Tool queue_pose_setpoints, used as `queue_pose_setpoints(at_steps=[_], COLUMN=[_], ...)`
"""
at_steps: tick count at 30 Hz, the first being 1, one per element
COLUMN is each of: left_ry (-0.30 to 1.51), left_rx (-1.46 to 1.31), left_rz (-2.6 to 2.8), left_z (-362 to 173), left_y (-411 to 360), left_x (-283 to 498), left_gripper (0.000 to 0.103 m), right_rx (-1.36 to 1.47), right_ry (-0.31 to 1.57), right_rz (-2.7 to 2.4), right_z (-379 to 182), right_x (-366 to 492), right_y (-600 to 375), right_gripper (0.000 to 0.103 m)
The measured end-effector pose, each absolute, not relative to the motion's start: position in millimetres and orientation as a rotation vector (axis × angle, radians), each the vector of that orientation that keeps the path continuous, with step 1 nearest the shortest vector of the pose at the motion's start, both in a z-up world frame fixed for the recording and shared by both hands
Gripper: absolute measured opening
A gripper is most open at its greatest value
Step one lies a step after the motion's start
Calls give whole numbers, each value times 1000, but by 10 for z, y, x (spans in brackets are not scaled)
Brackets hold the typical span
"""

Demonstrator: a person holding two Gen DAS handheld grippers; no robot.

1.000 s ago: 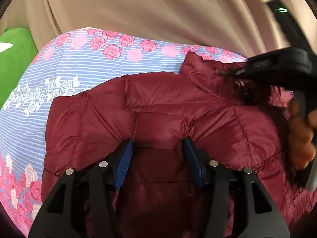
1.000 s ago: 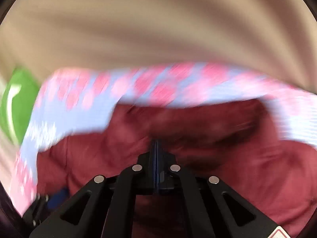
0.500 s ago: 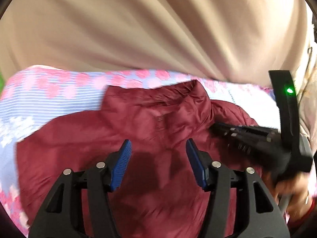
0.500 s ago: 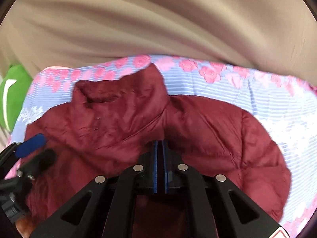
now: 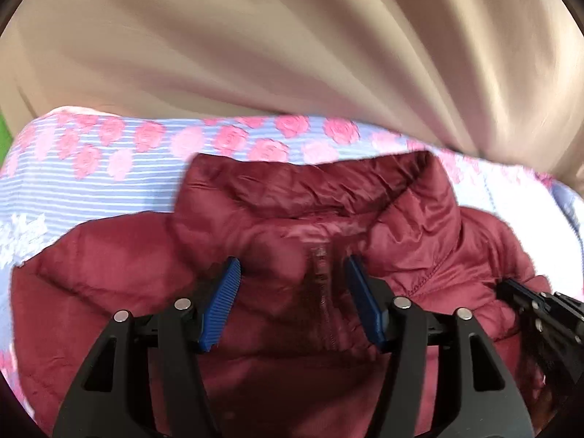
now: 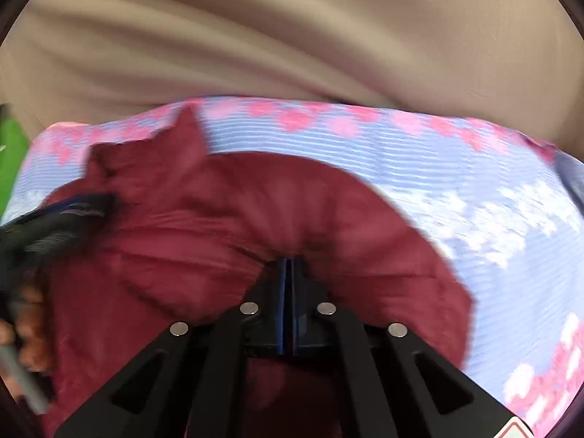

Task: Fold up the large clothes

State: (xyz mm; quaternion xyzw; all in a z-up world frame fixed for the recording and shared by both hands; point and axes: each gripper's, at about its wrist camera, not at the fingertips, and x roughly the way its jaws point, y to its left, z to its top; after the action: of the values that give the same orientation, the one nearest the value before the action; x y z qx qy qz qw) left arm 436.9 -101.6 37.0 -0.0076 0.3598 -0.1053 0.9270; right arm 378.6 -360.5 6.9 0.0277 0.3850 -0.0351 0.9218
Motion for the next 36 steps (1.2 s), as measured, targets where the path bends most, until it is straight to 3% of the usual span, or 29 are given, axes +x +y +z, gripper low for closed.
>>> queue_pose_setpoints(at_steps=[3, 7, 9, 14, 17, 25, 31, 33, 36], left_ry=[691, 666, 694, 803, 892, 1031, 1017, 1011, 1007], left_rx=[-29, -14, -6, -24, -42, -275, -389, -392, -392], left_rz=[-244, -243, -230, -206, -202, -197, -270, -291, -327], left_z=[675, 891, 874, 581, 291, -225, -367, -365, -338], left_y=[-654, -81, 271, 962, 1293, 1907, 1930, 1883, 1809], left_x=[3989, 3351, 2951, 1980, 1382, 374, 12, -13, -31], left_gripper=[58, 72, 72, 73, 75, 75, 76, 70, 37], right_rx=[126, 132, 122, 155, 176, 369, 526, 568, 610], right_ry=[724, 690, 693, 756, 779, 847, 856, 857, 831], right_rz=[-190, -125, -84, -52, -52, 4, 102, 131, 158], right_z=[338, 598, 609, 391, 214, -223, -504, -580, -609], right_x=[3408, 2512, 1910, 655, 71, -1085, -1340, -1305, -1237], right_y=[-3878, -3972, -3973, -4137, -4227, -4468, -4416, -4361, -4258], right_gripper=[7, 12, 18, 53, 65, 75, 76, 76, 71])
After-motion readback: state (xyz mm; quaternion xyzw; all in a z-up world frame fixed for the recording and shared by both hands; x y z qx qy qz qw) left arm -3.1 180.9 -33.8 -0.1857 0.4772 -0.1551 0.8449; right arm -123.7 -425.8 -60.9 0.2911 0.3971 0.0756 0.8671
